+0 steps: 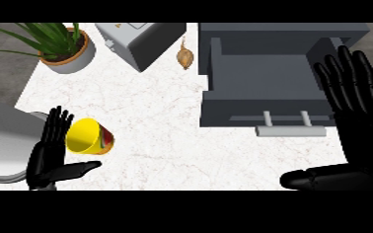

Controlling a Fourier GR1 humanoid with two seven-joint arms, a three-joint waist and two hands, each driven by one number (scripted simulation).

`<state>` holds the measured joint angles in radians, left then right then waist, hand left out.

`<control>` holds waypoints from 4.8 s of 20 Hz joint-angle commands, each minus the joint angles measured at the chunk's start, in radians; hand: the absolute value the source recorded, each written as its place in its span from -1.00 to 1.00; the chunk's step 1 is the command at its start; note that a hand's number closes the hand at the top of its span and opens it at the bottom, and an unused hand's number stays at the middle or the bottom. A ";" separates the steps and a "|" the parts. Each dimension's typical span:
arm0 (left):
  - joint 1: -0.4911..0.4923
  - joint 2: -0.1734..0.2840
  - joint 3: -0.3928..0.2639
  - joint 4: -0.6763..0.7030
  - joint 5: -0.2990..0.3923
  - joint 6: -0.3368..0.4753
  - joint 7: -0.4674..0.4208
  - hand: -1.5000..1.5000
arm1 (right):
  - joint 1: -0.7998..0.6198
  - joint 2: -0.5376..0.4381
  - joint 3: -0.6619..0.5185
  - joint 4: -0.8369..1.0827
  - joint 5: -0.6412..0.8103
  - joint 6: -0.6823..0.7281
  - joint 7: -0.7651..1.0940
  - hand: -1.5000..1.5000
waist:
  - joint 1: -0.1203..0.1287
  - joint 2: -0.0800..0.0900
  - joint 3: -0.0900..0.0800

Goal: Pick up the cup, place it into the drawer and close the drawer

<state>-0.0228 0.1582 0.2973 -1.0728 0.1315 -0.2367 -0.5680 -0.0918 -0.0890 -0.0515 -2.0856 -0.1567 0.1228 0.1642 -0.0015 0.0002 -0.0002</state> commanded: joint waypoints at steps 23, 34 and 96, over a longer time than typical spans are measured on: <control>-0.231 0.053 -0.003 0.477 0.018 -0.058 -0.240 -1.00 | 0.000 0.020 0.038 -0.059 0.041 -0.024 0.048 -1.00 | -0.002 0.000 0.000; -0.297 0.058 -0.006 0.663 0.034 -0.237 -0.345 -1.00 | -0.013 0.008 0.005 -0.042 -0.008 -0.009 0.064 -1.00 | -0.008 0.002 -0.001; -0.802 -0.158 -0.339 -0.193 0.061 0.446 0.385 1.00 | 0.040 0.012 0.000 -0.064 0.009 0.001 0.044 -1.00 | -0.013 0.000 0.000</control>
<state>-0.7245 0.0031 -0.0212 -1.3418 0.2074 0.1481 -0.1735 -0.0849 -0.0905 -0.0672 -2.1003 -0.1540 0.1339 0.1961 -0.0091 0.0002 0.0003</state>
